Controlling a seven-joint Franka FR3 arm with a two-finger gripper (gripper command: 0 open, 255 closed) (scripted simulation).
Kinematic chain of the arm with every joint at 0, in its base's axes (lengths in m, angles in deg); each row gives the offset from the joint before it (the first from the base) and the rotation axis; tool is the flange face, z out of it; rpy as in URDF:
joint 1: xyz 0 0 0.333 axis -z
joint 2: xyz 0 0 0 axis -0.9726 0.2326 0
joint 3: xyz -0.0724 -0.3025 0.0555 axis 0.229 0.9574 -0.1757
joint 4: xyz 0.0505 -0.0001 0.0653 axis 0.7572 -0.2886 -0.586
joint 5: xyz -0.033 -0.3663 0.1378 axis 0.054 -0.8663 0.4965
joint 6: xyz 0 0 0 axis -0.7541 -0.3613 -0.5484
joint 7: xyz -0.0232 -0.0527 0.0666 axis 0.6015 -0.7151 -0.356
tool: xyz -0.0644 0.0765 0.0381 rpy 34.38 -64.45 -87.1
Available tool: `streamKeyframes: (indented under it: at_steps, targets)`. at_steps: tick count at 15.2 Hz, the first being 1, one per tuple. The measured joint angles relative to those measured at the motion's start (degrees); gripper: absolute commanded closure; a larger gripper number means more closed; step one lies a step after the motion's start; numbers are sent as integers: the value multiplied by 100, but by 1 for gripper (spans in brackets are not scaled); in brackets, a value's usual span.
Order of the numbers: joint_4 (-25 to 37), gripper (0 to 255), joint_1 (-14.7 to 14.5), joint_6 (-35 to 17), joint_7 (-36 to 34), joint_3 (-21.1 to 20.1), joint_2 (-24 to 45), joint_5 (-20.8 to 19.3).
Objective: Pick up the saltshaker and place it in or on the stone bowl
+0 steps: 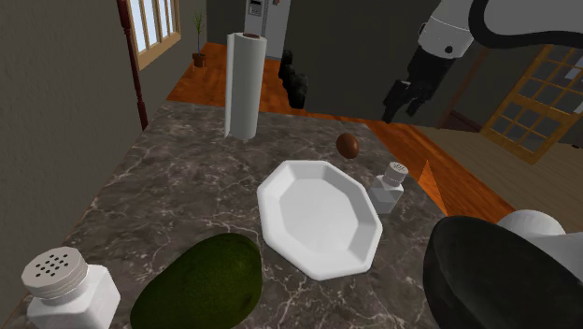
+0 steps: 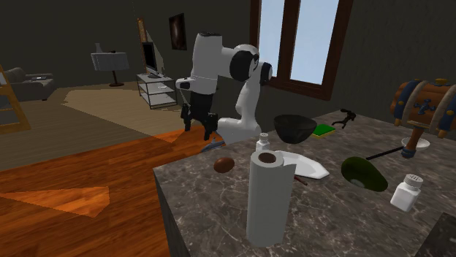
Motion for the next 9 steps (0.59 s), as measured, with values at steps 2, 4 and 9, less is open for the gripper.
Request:
streamKeyframes:
  at_steps: [2,4,9]
  targets:
    - [-53,0,-27,-2,-58,-55,-71,34]
    - [-152,0,-116,38,-248,-244,-284,155]
    - [-393,0,-373,204,-757,-760,-928,510]
